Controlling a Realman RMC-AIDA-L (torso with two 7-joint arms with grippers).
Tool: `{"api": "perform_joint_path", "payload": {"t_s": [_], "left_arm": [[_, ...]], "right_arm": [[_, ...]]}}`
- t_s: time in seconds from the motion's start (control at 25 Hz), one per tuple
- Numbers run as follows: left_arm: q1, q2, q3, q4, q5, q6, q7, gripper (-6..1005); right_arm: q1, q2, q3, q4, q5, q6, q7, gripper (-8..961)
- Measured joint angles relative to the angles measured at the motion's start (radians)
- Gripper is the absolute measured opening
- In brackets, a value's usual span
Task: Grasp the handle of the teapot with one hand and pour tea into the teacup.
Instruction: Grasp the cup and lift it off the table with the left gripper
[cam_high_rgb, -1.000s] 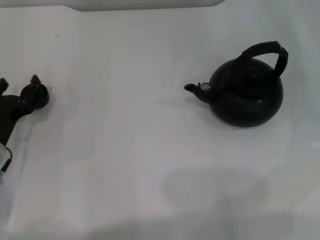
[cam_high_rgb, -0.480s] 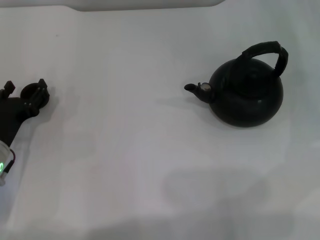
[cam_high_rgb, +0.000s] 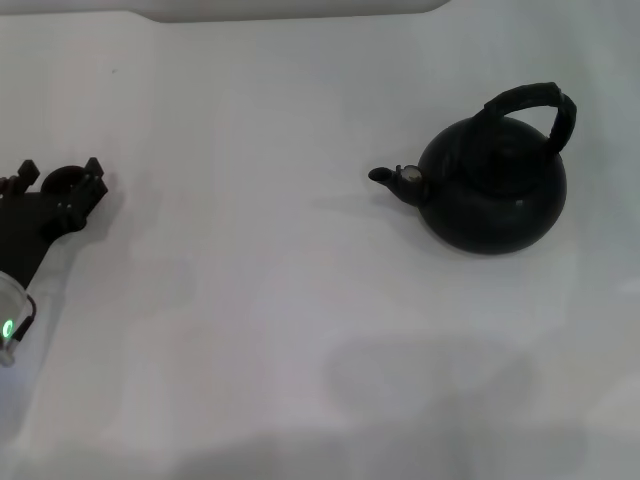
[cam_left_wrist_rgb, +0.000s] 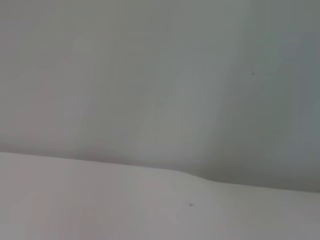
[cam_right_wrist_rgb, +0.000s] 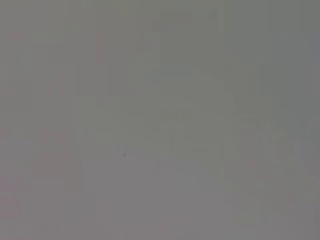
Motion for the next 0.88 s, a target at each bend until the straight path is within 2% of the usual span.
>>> {"api": "perform_joint_path", "payload": {"t_s": [0.88], "left_arm": [[-0.001,0.002,0.001,0.002,0.026,0.045,0.0,776]], "right_arm": [[0.002,0.002,-0.003,0.0,0.0,-0.003,0.0,865]]}}
